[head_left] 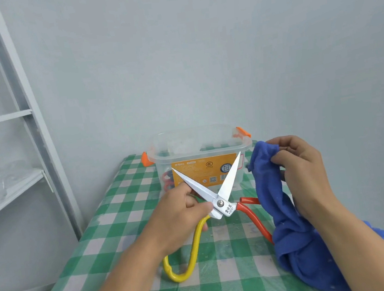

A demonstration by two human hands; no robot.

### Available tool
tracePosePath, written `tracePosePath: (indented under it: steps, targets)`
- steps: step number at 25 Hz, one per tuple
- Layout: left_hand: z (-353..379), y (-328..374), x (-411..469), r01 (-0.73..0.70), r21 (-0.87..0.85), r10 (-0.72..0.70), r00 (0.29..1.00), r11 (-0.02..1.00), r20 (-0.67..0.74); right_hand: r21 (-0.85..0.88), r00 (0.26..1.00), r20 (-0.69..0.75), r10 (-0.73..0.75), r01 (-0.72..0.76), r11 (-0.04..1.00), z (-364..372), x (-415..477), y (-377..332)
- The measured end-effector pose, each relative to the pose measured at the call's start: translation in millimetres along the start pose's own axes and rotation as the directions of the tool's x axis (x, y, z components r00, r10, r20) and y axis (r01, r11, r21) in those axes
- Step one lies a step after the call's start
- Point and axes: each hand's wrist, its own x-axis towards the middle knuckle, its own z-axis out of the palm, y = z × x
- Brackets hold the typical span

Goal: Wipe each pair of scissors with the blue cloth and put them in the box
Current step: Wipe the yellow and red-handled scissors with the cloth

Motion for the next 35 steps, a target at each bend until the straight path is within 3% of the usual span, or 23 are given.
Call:
tracePosePath:
  steps: [4,10,14,15,17,19,23,25,27,28,29,31,35]
  targets:
    - [-4.5,-5.9,3.6,0.006,0.058,-0.009,0.998,0.998,0.059,0.137,0.997,0.072,0.013,-0.022,0.990,-1.7,-4.8,-7.0]
    - [1.3,-4.3,3.0,0.013,0.115,-0.007,0.999,0.993,-0.051,0.125,0.980,0.195,-0.043,0.019,0.992,4.3,-16.4,-12.3]
    - [2.0,-4.3,4.1,0.028,0.185,-0.004,0.992,0.982,-0.129,-0.169,0.940,0.340,0.014,0.047,0.984,7.0,-14.7,-5.0]
    - [1.4,-4.3,3.4,0.036,0.180,-0.011,0.990,0.983,-0.141,-0.336,0.924,0.382,0.027,0.111,0.935,6.1,-14.1,-1.0]
    - [0.7,-3.0,1.8,0.038,0.162,-0.012,0.987,0.986,-0.158,-0.609,0.879,0.475,0.037,0.298,0.735,5.7,-14.1,5.0]
    - [-0.5,-0.9,0.8,0.038,0.148,-0.014,0.987,0.988,-0.160,-0.657,0.822,0.566,0.062,0.404,0.637,6.5,-12.7,7.0]
    - [-13.0,7.1,-2.7,0.094,-0.044,-0.094,0.996,0.995,-0.001,-0.522,0.765,0.636,0.099,0.332,0.786,3.3,-11.6,5.3]
    - [-23.3,9.1,-2.9,0.126,-0.328,-0.112,0.992,0.936,0.062,-0.358,0.788,0.613,0.053,0.218,0.908,1.7,-11.2,0.4]
    - [-26.9,8.9,-2.6,0.155,-0.699,-0.097,0.988,0.698,0.123,-0.180,0.824,0.566,0.017,0.104,0.978,1.3,-12.4,-3.0]
    - [-24.9,7.8,-2.3,0.159,-0.805,-0.071,0.987,0.571,0.145,-0.121,0.844,0.536,0.005,0.071,0.990,1.0,-12.8,-3.2]
    - [-21.0,7.5,-2.2,0.152,-0.862,-0.030,0.987,0.484,0.158,-0.077,0.863,0.505,-0.001,0.047,0.996,2.0,-12.4,-2.5]
    - [-10.7,4.1,-0.7,0.095,-0.903,0.049,0.991,0.419,0.127,-0.027,0.889,0.458,-0.015,0.031,0.999,5.4,-13.5,-1.0]
    - [6.7,2.4,3.7,-0.048,-0.874,0.125,0.992,0.484,0.014,0.032,0.919,0.388,-0.065,0.057,0.998,10.0,-12.9,2.0]
